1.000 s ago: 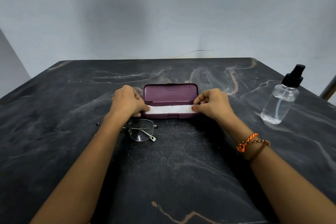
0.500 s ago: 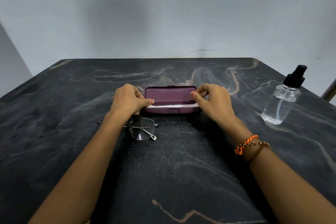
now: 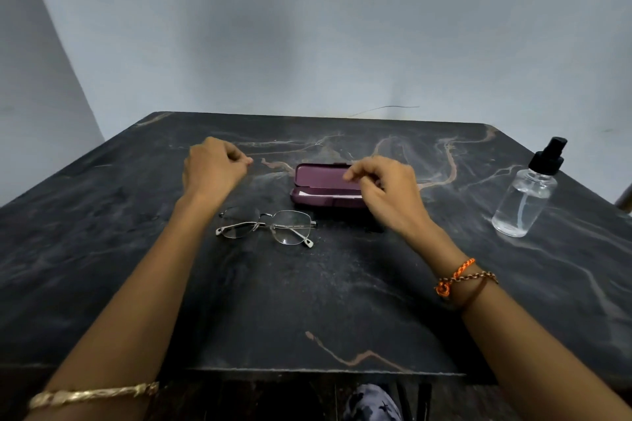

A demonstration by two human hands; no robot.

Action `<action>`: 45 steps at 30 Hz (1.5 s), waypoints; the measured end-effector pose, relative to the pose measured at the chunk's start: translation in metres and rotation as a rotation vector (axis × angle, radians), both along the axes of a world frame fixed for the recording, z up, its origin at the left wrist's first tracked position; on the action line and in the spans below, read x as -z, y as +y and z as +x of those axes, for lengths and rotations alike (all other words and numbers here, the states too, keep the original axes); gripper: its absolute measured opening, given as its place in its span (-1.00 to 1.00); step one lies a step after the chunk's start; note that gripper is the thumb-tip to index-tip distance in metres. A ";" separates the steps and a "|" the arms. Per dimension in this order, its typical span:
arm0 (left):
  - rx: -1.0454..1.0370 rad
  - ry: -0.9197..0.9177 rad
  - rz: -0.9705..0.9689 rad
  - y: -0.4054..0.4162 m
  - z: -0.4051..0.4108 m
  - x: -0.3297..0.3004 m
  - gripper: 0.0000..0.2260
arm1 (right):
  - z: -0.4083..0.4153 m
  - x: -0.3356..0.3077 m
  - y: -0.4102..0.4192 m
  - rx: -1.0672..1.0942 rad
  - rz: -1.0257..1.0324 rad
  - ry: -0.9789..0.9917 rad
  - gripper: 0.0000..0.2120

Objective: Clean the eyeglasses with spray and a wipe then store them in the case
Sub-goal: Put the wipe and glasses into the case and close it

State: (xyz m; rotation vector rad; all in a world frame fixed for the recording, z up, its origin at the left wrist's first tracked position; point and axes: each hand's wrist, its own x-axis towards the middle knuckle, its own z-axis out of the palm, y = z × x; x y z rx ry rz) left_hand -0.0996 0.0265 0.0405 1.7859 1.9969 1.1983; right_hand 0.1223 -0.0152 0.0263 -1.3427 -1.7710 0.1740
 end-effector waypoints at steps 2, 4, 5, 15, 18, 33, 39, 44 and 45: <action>-0.018 0.033 -0.011 -0.005 -0.015 0.003 -0.88 | -0.007 0.002 -0.002 -0.035 -0.067 0.035 -0.74; -0.024 0.054 -0.058 -0.010 -0.025 0.010 -0.87 | -0.010 0.006 -0.002 -0.040 -0.111 0.069 -0.80; -0.028 0.072 -0.096 -0.014 -0.028 0.014 -0.85 | -0.012 0.009 -0.002 -0.041 -0.144 0.061 -0.83; -0.004 -0.146 -0.159 -0.024 -0.037 0.044 -0.75 | -0.024 0.024 -0.008 -0.136 -0.508 0.302 -0.80; 0.010 -0.247 -0.163 -0.021 -0.039 0.048 -0.79 | -0.026 0.024 -0.010 -0.153 -0.535 0.299 -0.81; 0.178 -0.591 -0.079 -0.025 -0.028 0.041 -0.79 | -0.022 0.019 -0.018 -0.208 -0.360 0.431 -0.82; 0.301 -0.741 0.020 -0.016 0.007 0.010 -0.84 | 0.006 0.000 -0.007 -0.170 -0.247 0.642 -0.80; 0.382 -0.683 0.060 0.003 0.047 -0.007 -0.88 | 0.039 -0.013 0.008 -0.084 -0.167 0.729 -0.79; 0.387 -0.663 0.058 0.008 0.052 -0.006 -0.89 | 0.043 -0.012 0.012 -0.063 -0.160 0.731 -0.78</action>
